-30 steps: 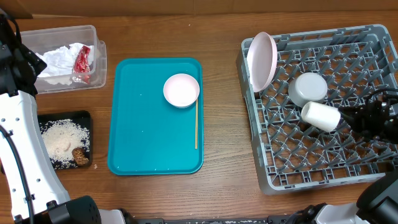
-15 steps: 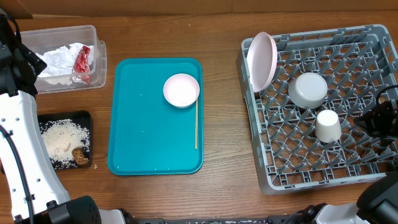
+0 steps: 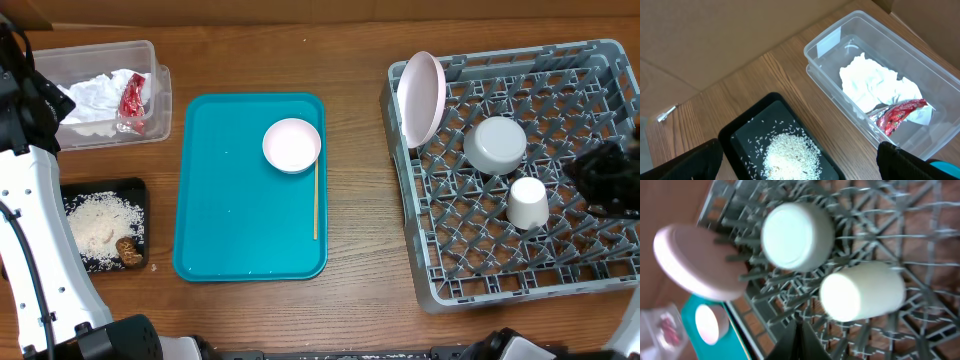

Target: Sort waste into correct bins and load items into the dishwasher

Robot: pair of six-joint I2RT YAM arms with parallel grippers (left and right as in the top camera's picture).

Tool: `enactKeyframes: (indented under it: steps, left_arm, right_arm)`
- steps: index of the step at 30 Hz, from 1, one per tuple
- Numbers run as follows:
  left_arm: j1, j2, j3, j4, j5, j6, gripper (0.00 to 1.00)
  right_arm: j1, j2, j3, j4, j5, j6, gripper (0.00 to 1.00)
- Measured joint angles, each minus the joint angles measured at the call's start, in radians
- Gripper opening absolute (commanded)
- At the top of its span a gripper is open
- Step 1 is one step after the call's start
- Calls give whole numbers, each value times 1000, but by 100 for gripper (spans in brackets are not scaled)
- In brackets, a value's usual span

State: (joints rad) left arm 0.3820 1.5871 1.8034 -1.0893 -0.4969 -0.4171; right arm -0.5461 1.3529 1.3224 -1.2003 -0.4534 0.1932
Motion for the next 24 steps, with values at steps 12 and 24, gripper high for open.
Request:
enactKeyframes:
  steps: [12, 24]
  left_arm:
    - [0, 0, 0, 0, 0, 0, 100]
    - [0, 0, 0, 0, 0, 0, 100]
  right_arm:
    - [164, 149, -47, -4, 255, 106, 4]
    - [164, 171, -50, -1, 313, 146, 4]
